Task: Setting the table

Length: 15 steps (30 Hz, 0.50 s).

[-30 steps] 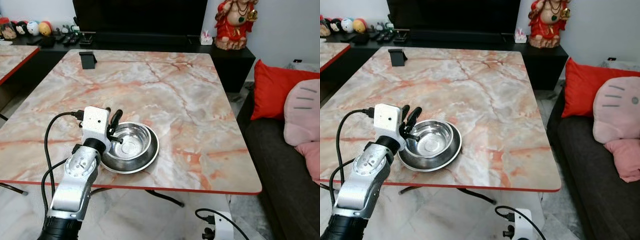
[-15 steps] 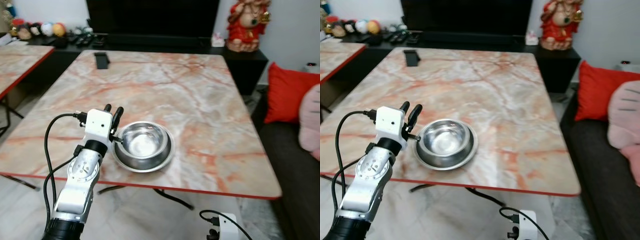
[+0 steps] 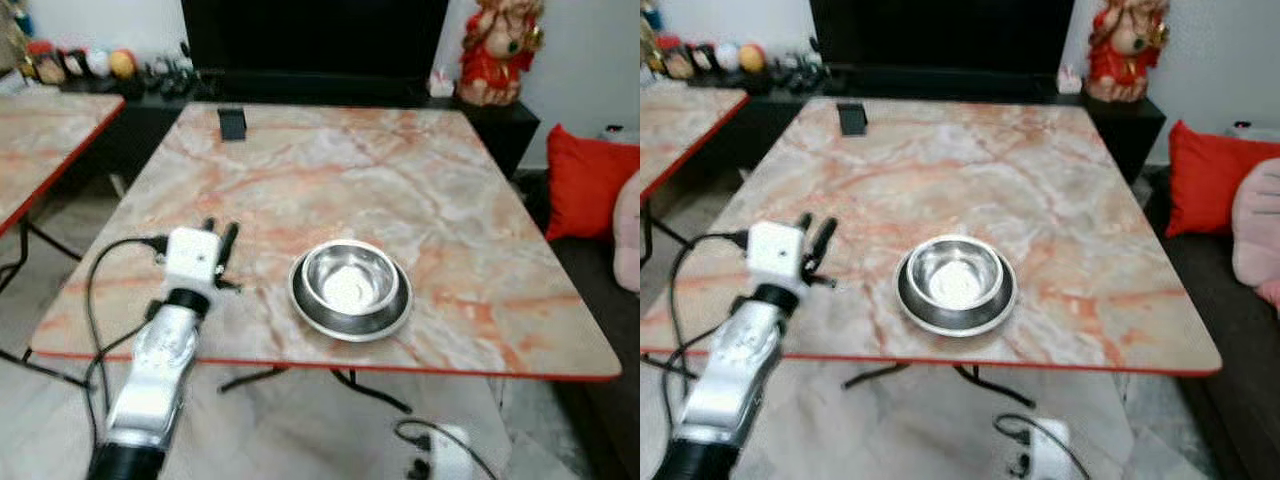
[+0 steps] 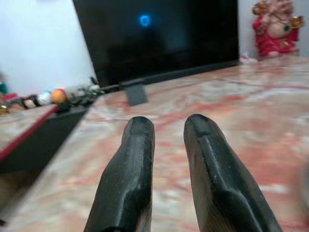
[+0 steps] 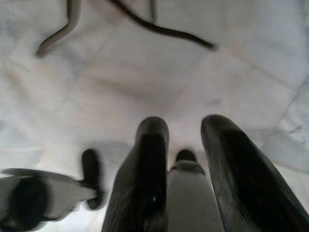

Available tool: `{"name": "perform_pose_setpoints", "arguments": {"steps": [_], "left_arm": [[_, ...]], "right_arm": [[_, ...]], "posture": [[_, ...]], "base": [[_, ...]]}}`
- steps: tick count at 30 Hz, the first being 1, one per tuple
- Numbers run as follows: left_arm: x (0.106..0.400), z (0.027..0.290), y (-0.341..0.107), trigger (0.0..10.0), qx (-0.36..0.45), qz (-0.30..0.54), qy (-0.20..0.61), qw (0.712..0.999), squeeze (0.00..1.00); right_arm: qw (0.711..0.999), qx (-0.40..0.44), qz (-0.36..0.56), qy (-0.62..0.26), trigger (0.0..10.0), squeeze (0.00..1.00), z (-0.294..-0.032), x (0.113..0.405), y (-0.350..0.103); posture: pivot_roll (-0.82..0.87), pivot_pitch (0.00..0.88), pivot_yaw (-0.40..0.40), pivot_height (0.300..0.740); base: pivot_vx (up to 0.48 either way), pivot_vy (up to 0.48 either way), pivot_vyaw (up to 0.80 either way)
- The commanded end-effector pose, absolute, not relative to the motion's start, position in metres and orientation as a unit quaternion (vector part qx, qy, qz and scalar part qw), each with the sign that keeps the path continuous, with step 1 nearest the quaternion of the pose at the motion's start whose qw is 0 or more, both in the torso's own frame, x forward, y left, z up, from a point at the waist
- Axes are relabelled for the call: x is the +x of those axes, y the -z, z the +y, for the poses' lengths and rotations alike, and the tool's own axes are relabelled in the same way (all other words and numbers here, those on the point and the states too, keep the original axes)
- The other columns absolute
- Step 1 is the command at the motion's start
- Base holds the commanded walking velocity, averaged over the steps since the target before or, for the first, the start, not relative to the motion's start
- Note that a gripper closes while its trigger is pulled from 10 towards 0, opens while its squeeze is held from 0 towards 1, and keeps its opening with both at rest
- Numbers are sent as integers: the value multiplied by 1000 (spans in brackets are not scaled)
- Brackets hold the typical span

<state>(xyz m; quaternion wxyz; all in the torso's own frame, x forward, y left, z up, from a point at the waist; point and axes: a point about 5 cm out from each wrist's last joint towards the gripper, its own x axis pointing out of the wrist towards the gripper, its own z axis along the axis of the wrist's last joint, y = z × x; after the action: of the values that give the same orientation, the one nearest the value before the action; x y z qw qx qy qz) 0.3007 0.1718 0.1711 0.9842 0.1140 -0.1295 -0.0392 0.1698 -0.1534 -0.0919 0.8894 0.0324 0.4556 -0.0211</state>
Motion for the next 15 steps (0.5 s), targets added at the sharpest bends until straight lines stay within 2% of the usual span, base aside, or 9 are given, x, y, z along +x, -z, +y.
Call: {"name": "perform_pose_setpoints", "arguments": {"steps": [1, 13, 15], "left_arm": [[301, 164, -174, 10000, 113, -138, 49, 983, 0], [302, 165, -174, 10000, 115, -137, 42, 983, 0], [302, 165, -174, 10000, 117, -138, 41, 983, 0]], "right_arm": [[890, 24, 454, 35, 10000, 0, -166, 170, 91], [891, 14, 454, 31, 10000, 0, -165, 170, 91], [890, 12, 454, 30, 10000, 0, -165, 170, 91]], "posture": [[56, 0, -14, 740], [54, 0, -9, 740], [55, 0, -8, 740]], "base": [[0, 435, 0], [0, 432, 0], [0, 435, 719]]}}
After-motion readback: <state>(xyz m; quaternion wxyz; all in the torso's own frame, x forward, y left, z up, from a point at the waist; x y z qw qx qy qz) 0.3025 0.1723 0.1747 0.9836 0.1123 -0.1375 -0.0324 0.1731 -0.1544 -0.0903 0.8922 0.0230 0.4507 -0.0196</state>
